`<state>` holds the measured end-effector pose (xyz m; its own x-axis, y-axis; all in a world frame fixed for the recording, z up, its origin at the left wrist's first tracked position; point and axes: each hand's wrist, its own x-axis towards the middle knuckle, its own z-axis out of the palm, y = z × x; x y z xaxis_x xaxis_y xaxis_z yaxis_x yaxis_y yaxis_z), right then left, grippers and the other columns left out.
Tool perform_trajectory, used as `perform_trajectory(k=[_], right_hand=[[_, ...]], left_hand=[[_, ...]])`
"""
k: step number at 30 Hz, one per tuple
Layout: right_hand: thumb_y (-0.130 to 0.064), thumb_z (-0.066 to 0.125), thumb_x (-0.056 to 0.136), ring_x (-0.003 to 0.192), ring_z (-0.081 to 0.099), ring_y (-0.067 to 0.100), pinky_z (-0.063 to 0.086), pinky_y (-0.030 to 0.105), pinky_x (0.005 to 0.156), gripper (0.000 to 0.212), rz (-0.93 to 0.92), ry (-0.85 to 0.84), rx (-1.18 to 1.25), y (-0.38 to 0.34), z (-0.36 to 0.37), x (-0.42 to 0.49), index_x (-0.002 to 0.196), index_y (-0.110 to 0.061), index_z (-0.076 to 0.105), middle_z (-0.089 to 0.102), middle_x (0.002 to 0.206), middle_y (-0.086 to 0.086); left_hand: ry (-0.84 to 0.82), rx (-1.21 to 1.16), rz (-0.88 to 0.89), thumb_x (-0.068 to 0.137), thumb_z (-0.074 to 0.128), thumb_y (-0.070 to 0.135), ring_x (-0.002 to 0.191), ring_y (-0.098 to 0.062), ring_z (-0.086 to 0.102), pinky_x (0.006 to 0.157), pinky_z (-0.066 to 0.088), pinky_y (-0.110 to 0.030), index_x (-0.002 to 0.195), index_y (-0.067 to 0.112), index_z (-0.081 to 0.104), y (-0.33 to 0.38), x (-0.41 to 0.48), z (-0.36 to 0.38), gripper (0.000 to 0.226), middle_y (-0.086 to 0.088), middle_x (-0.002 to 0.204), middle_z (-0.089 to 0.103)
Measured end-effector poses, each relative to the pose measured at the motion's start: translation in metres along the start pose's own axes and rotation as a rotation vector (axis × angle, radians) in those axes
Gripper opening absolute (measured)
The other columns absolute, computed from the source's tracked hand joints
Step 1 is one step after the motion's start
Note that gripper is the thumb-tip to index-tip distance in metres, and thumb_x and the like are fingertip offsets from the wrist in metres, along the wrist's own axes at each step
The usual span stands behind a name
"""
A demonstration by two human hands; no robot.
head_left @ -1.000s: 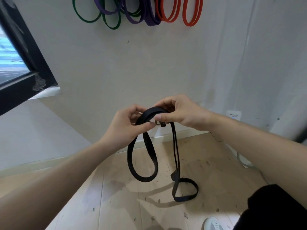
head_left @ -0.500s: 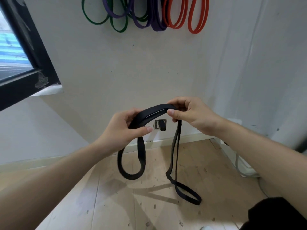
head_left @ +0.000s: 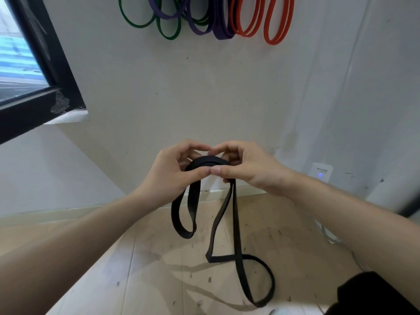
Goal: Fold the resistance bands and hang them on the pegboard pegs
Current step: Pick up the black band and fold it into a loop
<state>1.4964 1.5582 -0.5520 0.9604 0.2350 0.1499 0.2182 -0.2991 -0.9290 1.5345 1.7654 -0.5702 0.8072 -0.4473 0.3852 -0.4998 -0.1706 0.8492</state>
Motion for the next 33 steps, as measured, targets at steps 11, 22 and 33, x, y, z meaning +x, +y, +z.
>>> perform_trajectory(k=[11,22,33], right_hand=[[-0.008,0.067,0.094,0.083,0.068,0.031,0.059,0.047,0.080,0.020,-0.114,0.123,-0.164,-0.007,-0.008,-0.003,0.114,-0.007,0.070,0.070,0.101,0.024],[0.000,0.063,0.095,0.084,0.067,0.005,0.058,0.027,0.085,0.021,-0.108,0.123,-0.148,-0.004,-0.028,-0.014,0.116,-0.001,0.065,0.070,0.097,0.001],[-0.003,0.064,0.095,0.082,0.062,0.016,0.058,0.035,0.083,0.016,-0.022,0.278,-0.270,0.020,-0.060,-0.013,0.111,-0.004,0.068,0.066,0.094,0.010]], left_hand=[[-0.261,-0.045,-0.236,0.072,0.082,0.034,0.106,-0.019,0.071,0.097,0.055,-0.038,0.123,0.023,0.067,-0.036,-0.005,-0.016,0.055,-0.002,0.110,0.076],[-0.325,0.170,-0.541,0.091,0.075,0.030,0.095,-0.018,0.070,0.080,0.059,-0.033,0.122,0.024,0.060,-0.098,-0.029,0.032,0.035,0.001,0.106,0.072],[-0.083,-0.280,-0.640,0.088,0.073,-0.003,0.080,-0.019,0.076,0.072,0.061,-0.023,0.119,0.005,0.059,-0.095,-0.025,0.033,0.035,-0.018,0.106,0.074]])
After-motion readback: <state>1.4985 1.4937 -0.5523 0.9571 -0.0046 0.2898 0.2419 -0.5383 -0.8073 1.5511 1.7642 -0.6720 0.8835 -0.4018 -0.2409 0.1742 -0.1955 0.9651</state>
